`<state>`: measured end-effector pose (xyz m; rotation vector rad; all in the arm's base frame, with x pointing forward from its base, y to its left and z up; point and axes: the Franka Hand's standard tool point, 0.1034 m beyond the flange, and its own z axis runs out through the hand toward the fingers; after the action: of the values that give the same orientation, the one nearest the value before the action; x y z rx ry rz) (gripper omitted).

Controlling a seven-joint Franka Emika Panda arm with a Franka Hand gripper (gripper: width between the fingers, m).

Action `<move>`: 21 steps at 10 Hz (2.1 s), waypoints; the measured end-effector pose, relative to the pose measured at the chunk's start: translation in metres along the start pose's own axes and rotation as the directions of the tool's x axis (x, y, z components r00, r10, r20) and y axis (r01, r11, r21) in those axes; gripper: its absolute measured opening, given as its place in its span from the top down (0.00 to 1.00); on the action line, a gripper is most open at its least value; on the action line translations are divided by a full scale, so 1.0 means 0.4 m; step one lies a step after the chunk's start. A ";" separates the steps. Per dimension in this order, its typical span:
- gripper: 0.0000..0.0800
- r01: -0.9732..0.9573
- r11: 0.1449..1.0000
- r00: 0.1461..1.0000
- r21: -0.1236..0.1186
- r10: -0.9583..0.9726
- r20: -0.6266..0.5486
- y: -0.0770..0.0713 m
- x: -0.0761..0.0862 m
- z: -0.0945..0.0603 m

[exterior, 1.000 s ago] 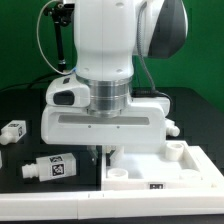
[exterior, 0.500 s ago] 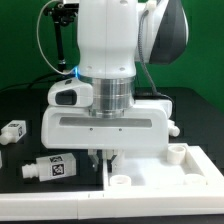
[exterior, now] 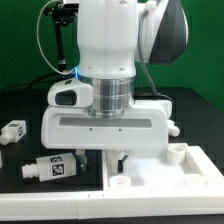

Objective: Assemble one leg

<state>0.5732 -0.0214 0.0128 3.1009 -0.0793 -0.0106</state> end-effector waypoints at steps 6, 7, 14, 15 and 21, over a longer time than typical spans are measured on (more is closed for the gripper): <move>0.19 -0.249 0.966 0.967 0.073 0.244 0.071 0.097 -0.002 -0.107; 0.19 -0.242 0.968 0.969 0.069 0.238 0.065 0.091 -0.002 -0.100; 0.19 0.340 0.940 0.939 0.006 -0.340 -0.046 0.109 0.013 -0.114; 0.19 0.409 0.912 0.912 0.003 -0.409 -0.043 0.108 0.010 -0.110; 0.19 0.911 0.408 0.408 -0.060 -0.913 -0.006 0.196 -0.009 -0.096</move>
Offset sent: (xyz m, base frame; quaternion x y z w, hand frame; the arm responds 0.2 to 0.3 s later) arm -0.0071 -0.0215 0.0458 0.0308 -0.0491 0.1426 0.9881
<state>0.5659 -0.0978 0.0545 2.6115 1.6018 0.0142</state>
